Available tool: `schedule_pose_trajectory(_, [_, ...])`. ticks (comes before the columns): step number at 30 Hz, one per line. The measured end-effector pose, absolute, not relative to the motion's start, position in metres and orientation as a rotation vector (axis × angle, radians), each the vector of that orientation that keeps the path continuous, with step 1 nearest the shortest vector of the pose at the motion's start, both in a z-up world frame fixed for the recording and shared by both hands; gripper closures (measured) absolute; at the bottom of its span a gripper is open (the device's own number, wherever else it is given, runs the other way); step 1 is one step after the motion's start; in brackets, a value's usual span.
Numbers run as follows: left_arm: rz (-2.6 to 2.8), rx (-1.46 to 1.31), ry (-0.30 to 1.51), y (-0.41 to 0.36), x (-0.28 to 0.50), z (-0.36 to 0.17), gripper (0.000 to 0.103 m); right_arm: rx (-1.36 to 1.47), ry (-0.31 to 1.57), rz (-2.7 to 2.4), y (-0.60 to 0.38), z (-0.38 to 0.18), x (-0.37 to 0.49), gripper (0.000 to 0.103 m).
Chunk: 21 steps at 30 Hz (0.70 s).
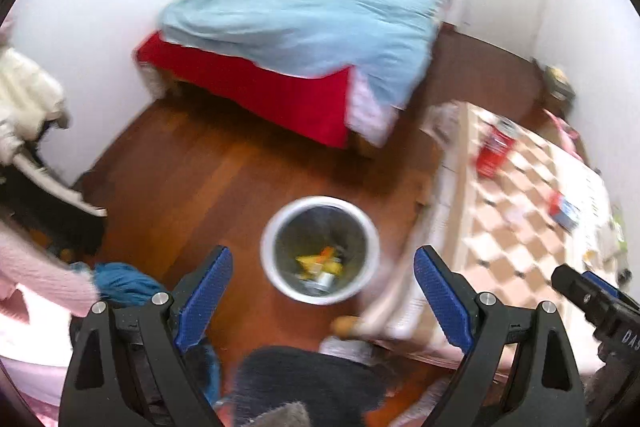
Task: Collect trash
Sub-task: 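Move both tools back toward the table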
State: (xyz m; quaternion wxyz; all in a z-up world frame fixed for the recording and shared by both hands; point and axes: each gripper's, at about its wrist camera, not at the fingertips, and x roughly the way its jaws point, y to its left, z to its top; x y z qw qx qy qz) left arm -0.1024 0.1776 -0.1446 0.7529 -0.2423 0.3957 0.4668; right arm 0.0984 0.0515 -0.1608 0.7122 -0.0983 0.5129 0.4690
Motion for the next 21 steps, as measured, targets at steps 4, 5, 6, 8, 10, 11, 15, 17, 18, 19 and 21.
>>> schedule_pose_trajectory(4, [0.884,-0.530,0.936,0.148,-0.020,-0.177,0.010,-0.164,1.161,0.828,-0.013,-0.175,0.168,0.002])
schedule_pose_trajectory(5, [0.855,-0.528,0.952,0.140,0.001,-0.186,0.010,-0.164,1.163,0.763,-0.032,-0.181,0.189,0.002])
schedule_pose_trajectory(6, [0.832,-0.527,0.969,0.132,0.021,-0.194,0.010,-0.166,1.165,0.715,-0.046,-0.185,0.207,0.002])
schedule_pose_trajectory(8, [0.784,-0.520,1.011,0.116,0.067,-0.214,0.010,-0.178,1.169,0.587,-0.082,-0.199,0.249,0.002])
schedule_pose_trajectory(10, [0.741,-0.513,1.057,0.101,0.107,-0.231,0.010,-0.189,1.182,0.487,-0.111,-0.213,0.285,0.002])
schedule_pose_trajectory(11, [0.718,-0.511,1.079,0.094,0.125,-0.239,0.010,-0.199,1.189,0.436,-0.127,-0.224,0.306,0.002])
schedule_pose_trajectory(15, [0.635,-0.478,1.160,0.060,0.188,-0.266,0.010,-0.222,1.243,0.321,-0.164,-0.265,0.368,0.002])
schedule_pose_trajectory(17, [0.599,-0.448,1.197,0.045,0.218,-0.277,0.010,-0.225,1.266,0.327,-0.173,-0.282,0.387,0.002])
schedule_pose_trajectory(18, [0.584,-0.438,1.212,0.039,0.230,-0.282,0.010,-0.222,1.272,0.338,-0.174,-0.290,0.395,0.002])
schedule_pose_trajectory(19, [0.567,-0.432,1.227,0.033,0.241,-0.286,0.010,-0.222,1.279,0.360,-0.174,-0.296,0.400,0.003])
schedule_pose_trajectory(21, [0.543,-0.419,1.247,0.024,0.258,-0.293,0.010,-0.252,1.300,0.382,-0.170,-0.311,0.409,0.016])
